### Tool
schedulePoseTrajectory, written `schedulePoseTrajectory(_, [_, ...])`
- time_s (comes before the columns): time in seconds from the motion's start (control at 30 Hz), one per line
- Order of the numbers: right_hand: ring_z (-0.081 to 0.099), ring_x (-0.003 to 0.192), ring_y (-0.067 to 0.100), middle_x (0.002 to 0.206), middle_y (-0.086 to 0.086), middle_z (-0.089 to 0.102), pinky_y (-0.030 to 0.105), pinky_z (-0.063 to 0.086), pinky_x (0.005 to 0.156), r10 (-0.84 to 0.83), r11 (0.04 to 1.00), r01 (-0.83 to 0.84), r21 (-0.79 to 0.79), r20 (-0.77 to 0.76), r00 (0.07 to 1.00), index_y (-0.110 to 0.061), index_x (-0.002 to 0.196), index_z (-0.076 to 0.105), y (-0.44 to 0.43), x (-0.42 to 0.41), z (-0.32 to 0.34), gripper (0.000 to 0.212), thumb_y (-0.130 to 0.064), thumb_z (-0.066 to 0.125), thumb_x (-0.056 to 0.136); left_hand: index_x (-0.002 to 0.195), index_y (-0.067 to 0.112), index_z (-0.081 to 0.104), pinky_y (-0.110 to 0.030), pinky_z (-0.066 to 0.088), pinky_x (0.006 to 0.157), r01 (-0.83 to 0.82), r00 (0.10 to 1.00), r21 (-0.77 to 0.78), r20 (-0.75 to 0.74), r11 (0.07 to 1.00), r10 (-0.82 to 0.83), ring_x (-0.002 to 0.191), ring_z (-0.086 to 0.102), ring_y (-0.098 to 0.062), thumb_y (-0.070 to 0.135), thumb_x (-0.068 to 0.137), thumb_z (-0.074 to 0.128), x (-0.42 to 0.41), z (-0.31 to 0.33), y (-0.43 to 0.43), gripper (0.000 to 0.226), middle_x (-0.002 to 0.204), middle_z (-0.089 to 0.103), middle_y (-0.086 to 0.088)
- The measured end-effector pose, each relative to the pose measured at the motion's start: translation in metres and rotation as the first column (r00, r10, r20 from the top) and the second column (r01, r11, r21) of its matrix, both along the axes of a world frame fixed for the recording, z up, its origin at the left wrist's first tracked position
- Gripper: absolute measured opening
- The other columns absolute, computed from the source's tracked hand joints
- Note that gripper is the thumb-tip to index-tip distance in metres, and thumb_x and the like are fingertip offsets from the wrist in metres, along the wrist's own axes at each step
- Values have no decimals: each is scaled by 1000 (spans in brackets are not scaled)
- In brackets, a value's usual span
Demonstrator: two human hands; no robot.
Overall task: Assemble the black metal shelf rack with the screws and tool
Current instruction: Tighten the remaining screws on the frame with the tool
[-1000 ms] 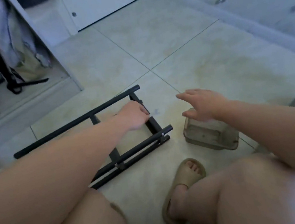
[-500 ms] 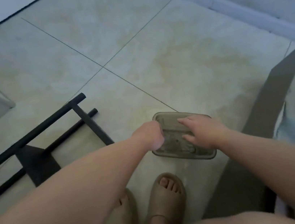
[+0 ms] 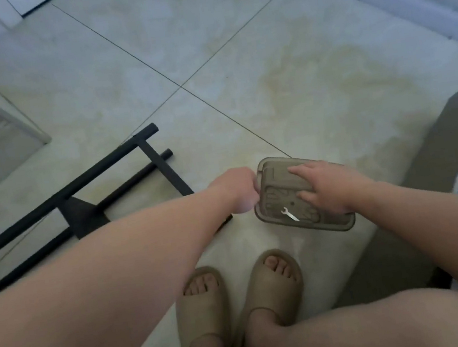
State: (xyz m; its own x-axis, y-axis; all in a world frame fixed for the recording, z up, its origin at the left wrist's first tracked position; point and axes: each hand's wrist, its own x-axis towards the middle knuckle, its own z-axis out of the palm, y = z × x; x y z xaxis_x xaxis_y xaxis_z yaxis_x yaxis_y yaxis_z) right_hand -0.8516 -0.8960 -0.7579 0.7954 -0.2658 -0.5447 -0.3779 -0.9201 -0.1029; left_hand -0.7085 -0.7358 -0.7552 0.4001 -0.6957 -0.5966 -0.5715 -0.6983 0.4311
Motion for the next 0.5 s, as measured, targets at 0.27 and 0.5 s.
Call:
schedulePoseTrajectory(0.27, [41, 143, 22, 157, -5, 41, 42, 43, 108, 127, 992, -125, -32, 78, 989, -31, 157, 32, 55, 48, 76, 58, -45, 48, 103, 101, 15, 71, -30, 51, 86, -90, 989, 16, 121, 996, 87, 100, 62, -23, 15, 92, 58, 16, 71, 101, 15, 106, 69, -2])
schedulePoseTrajectory(0.5, [45, 138, 21, 152, -5, 48, 42, 43, 108, 201, 979, -201, 6, 51, 978, -30, 153, 38, 98, 89, 79, 56, -46, 51, 101, 124, 15, 66, -26, 41, 85, -212, 969, 73, 143, 974, 201, 114, 59, -22, 26, 94, 64, 41, 63, 178, 31, 123, 64, -2])
